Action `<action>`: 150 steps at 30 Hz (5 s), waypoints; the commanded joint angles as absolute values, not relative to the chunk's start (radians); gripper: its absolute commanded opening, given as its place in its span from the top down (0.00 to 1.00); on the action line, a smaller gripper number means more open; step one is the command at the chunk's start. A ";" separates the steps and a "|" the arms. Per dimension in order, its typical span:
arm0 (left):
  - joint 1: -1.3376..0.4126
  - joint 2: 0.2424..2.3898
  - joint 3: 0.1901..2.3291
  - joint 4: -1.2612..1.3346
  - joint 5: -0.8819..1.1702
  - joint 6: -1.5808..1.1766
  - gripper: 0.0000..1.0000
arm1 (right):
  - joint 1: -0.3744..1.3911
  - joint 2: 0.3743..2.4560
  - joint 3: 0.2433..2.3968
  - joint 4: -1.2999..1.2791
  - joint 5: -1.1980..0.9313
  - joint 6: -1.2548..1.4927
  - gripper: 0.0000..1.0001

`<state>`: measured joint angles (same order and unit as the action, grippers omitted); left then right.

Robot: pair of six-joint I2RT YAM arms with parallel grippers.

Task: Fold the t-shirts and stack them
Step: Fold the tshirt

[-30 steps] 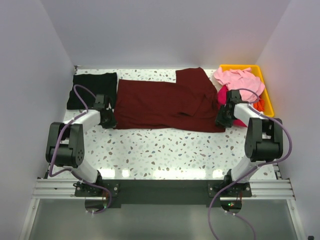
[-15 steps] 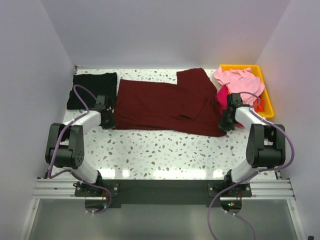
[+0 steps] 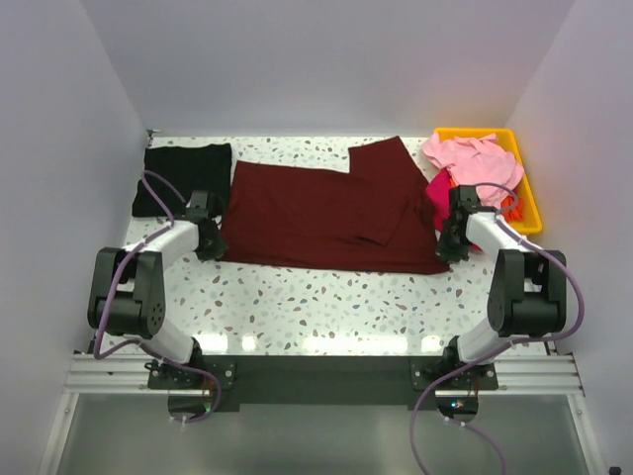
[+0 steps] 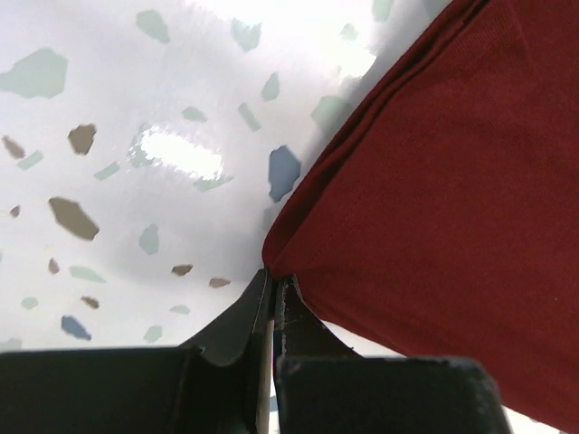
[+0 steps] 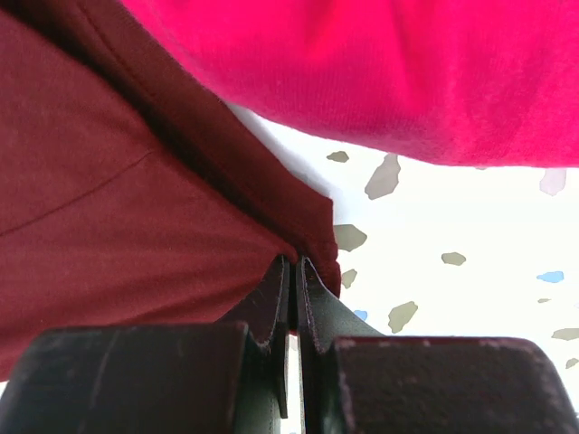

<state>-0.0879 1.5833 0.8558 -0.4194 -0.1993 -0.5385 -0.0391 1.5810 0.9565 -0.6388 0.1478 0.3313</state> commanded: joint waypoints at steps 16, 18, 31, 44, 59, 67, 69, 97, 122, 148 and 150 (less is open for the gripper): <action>-0.080 1.382 0.802 -0.609 -0.308 -0.532 0.85 | -0.044 1.496 0.943 -0.673 0.281 0.328 0.98; -0.080 1.367 0.804 -0.618 -0.307 -0.528 0.58 | -0.044 1.477 0.950 -0.675 0.293 0.324 0.86; -0.316 1.413 0.983 -0.606 -0.318 -0.589 0.04 | 0.063 1.344 0.993 -0.667 0.189 0.305 0.31; -0.476 1.629 1.009 -0.349 -0.186 -0.611 0.00 | 0.147 1.519 0.948 -0.459 -0.051 0.385 0.31; -0.476 1.552 0.741 -0.311 -0.192 -0.667 0.00 | 0.178 1.589 0.806 -0.560 -0.077 0.465 0.35; -0.476 1.410 0.603 -0.354 -0.183 -0.719 0.00 | 0.184 1.387 0.657 -0.636 -0.095 0.537 0.34; -0.477 1.362 0.577 -0.383 -0.178 -0.742 0.00 | 0.186 1.312 0.632 -0.679 -0.115 0.546 0.34; -0.514 1.227 0.756 -0.503 -0.221 -0.729 0.00 | 0.301 1.397 0.828 -0.523 -0.210 0.555 0.45; -0.515 1.216 0.746 -0.531 -0.233 -0.726 0.00 | 0.365 1.578 0.954 -0.483 -0.170 0.532 0.92; -0.515 1.198 0.729 -0.569 -0.244 -0.726 0.00 | 0.428 1.861 1.330 -0.499 -0.205 0.518 0.56; -0.515 1.198 0.729 -0.568 -0.244 -0.726 0.00 | 0.428 1.849 1.330 -0.488 -0.215 0.525 0.49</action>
<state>-0.5076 1.2186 0.7223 -0.5640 -0.2241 -0.7387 0.4236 1.8755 1.2938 -0.5224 -0.1745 0.5095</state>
